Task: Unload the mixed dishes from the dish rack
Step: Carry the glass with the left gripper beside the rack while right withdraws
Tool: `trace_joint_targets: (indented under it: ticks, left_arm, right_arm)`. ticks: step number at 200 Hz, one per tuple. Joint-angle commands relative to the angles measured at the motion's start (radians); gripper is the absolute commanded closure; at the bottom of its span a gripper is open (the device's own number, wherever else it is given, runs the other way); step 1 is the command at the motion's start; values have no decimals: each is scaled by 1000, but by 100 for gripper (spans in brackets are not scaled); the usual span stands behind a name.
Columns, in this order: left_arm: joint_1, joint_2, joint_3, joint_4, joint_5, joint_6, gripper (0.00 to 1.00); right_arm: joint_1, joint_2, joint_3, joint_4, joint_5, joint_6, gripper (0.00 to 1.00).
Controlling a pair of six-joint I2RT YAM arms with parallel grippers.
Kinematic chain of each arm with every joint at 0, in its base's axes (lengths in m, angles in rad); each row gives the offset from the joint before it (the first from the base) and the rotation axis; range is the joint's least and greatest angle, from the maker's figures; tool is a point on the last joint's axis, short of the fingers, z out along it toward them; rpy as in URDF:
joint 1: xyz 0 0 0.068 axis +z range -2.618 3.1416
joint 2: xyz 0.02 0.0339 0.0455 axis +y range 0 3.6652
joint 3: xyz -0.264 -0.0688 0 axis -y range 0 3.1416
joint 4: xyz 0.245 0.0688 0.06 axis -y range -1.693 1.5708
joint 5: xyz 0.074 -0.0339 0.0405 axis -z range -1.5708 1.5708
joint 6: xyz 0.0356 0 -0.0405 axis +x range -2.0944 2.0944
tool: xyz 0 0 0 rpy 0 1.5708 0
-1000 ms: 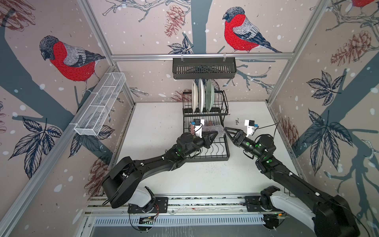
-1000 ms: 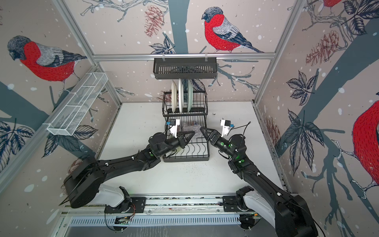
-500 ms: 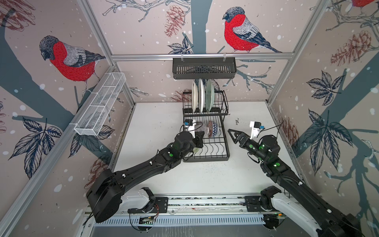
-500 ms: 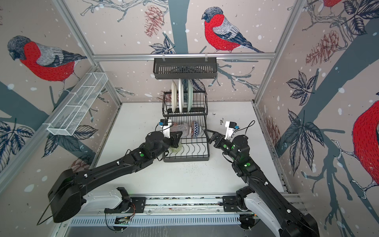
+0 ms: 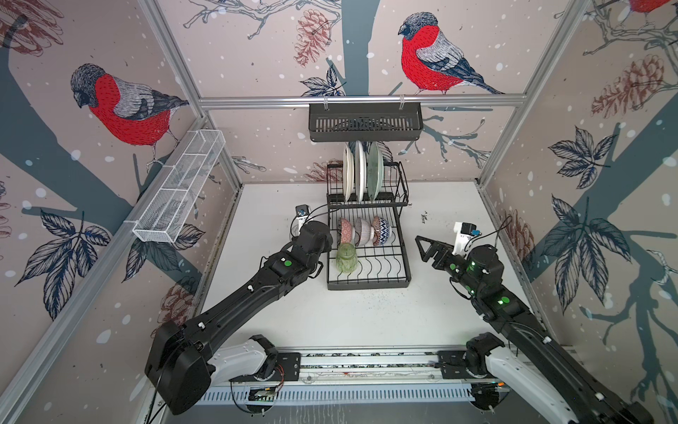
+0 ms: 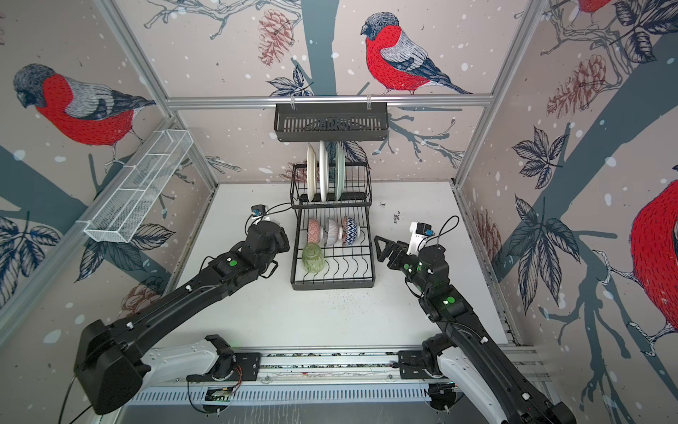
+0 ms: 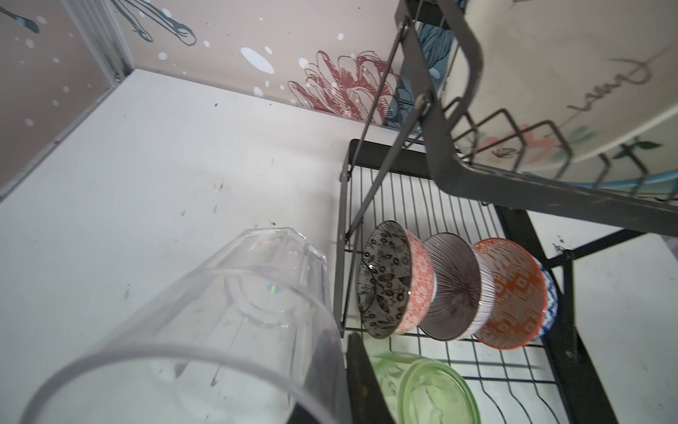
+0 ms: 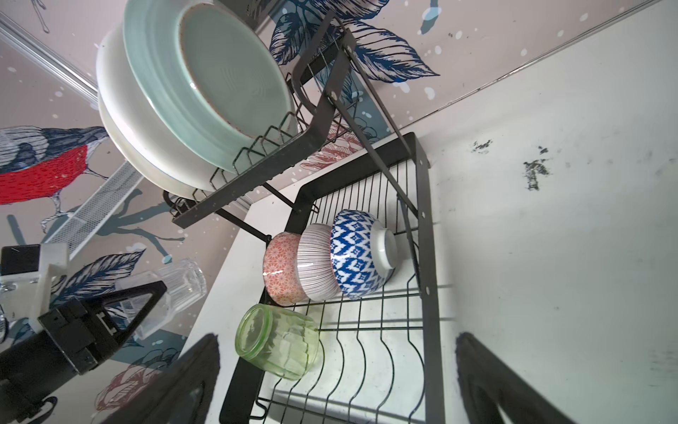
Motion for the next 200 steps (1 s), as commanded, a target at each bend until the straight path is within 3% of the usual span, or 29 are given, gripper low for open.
trace_joint_targets:
  ticks: [1, 53, 116, 200]
  left_arm:
    - [60, 33, 36, -56, -63, 33, 100]
    - [221, 121, 92, -16, 6, 80, 100]
    - [381, 362, 231, -28, 127, 66, 100]
    - [462, 624, 467, -136, 191, 113, 100]
  right_arm:
    - [0, -9, 11, -34, 45, -64, 1]
    - [1, -59, -4, -77, 50, -108, 1]
    - [0, -93, -40, -111, 51, -126, 1]
    - [-4, -114, -68, -129, 33, -123, 1]
